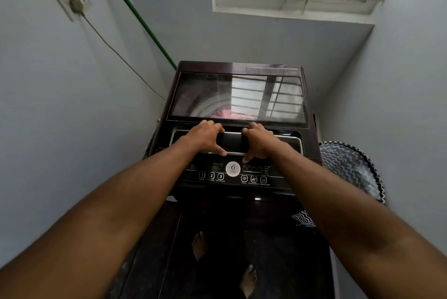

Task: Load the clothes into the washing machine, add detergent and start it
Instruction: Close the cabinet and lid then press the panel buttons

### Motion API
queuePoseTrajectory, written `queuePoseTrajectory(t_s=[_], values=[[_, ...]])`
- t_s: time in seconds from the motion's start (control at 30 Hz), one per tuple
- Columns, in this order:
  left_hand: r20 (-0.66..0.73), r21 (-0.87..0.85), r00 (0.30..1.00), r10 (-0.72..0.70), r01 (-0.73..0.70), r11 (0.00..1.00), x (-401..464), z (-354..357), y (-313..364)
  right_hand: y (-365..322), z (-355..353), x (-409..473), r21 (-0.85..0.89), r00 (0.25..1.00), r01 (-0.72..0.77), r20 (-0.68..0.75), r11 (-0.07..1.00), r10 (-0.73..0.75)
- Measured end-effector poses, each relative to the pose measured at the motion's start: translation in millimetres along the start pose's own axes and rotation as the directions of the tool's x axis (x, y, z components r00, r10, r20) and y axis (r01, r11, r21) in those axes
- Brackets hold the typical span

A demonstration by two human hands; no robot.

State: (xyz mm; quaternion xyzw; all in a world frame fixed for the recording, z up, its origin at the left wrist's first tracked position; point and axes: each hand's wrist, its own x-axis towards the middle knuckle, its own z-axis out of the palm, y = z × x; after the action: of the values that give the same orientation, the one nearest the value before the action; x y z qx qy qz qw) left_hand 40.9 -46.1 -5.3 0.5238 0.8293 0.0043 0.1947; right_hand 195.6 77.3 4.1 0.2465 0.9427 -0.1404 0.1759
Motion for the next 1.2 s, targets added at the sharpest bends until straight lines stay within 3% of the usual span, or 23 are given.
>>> queuePoseTrajectory(t_s=[0.33, 0.47, 0.53, 0.7, 0.9, 1.0, 1.2], values=[[-0.022, -0.049, 1.0, -0.013, 0.012, 0.999, 3, 7, -3, 0, -5, 26, -0.067, 0.997, 0.03, 0.076, 0.997, -0.025], [-0.061, -0.268, 0.998, -0.019, 0.002, 0.963, -3, 5, -13, -1, -21, 36, 0.003, 0.989, 0.036, 0.142, 0.999, -0.036], [-0.178, -0.362, 0.983, -0.054, -0.014, 0.932, -7, -1, -22, -1, -35, 42, 0.06, 0.995, 0.044, 0.082, 0.997, -0.049], [-0.438, -0.284, 0.89, -0.127, -0.003, 0.959, -11, -33, -47, -19, -69, 54, 0.165, 0.971, 0.135, -0.22, 0.977, -0.097], [-0.64, -0.266, 0.741, -0.205, 0.038, 0.963, -19, -93, -77, -67, -114, 80, 0.141, 0.904, 0.278, -0.373, 0.95, -0.209], [-0.687, -0.233, 0.69, -0.228, 0.087, 0.968, -20, -118, -101, -95, -141, 93, 0.09, 0.84, 0.362, -0.463, 0.928, -0.283], [-0.635, -0.262, 0.674, -0.378, 0.273, 0.926, -16, -158, -176, -147, -190, 147, 0.117, 0.758, 0.484, -0.551, 0.867, -0.349]])
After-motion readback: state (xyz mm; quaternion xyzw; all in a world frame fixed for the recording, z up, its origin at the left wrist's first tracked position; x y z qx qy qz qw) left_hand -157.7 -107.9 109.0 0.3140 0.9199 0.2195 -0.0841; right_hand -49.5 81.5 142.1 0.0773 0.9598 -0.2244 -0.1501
